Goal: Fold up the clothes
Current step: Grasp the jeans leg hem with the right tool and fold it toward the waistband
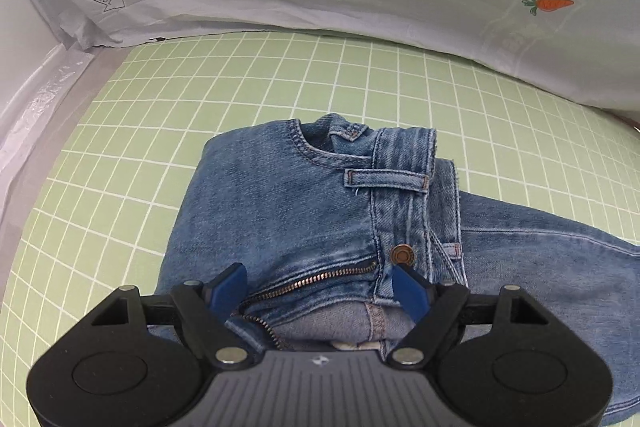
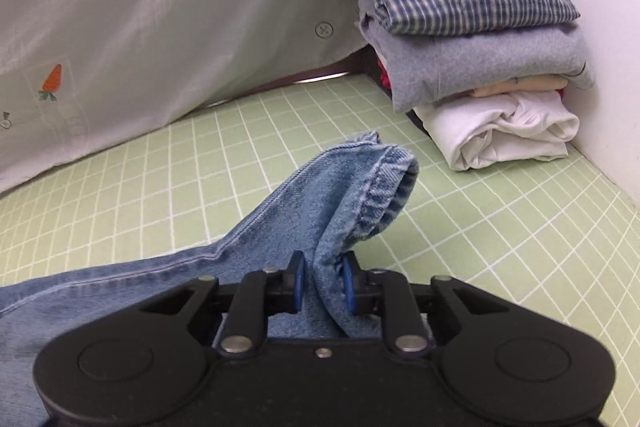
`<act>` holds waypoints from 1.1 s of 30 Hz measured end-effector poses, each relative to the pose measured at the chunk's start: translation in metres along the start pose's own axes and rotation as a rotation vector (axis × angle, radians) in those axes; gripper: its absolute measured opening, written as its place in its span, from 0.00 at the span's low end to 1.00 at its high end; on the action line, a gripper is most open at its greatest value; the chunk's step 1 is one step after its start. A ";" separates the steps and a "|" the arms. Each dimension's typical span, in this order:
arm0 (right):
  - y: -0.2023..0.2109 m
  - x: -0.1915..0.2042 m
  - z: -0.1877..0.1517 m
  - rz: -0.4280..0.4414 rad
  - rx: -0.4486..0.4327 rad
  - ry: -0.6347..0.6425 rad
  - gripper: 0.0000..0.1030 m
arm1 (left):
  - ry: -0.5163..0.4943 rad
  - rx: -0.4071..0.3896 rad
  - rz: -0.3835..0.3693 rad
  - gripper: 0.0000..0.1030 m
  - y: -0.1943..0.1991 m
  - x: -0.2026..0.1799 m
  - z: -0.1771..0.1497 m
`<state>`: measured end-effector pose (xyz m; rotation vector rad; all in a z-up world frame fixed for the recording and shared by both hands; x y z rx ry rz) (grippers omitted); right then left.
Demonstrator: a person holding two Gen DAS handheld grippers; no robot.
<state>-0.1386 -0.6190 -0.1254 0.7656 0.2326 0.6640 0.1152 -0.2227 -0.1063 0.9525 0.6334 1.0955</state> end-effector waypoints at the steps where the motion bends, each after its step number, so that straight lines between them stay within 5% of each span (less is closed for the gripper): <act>1: 0.006 0.007 0.000 0.004 -0.006 0.003 0.19 | -0.001 -0.011 -0.006 0.78 0.005 0.004 -0.005; 12: 0.070 0.087 -0.006 0.053 -0.055 0.036 0.19 | 0.000 -0.059 -0.058 0.78 0.032 0.049 -0.028; 28: 0.009 0.272 -0.079 0.181 0.163 0.100 0.21 | -0.006 -0.040 -0.059 0.78 -0.010 0.108 0.001; 31: 0.007 0.290 -0.097 0.191 0.176 0.177 0.27 | -0.015 -0.012 -0.064 0.78 -0.025 0.106 0.001; 33: 0.013 0.296 -0.100 0.224 0.166 0.230 0.40 | -0.003 -0.003 -0.065 0.78 -0.030 0.106 -0.001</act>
Point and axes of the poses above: each gripper's, at about its wrist camera, not at the fingertips, and y roughly against the way its jaws point, x to its left, z to its top, the point moved 5 cm from there along -y, roughly the way its jaws point, and after that the axes turned 1 degree about -y, right-handed, at the moved point
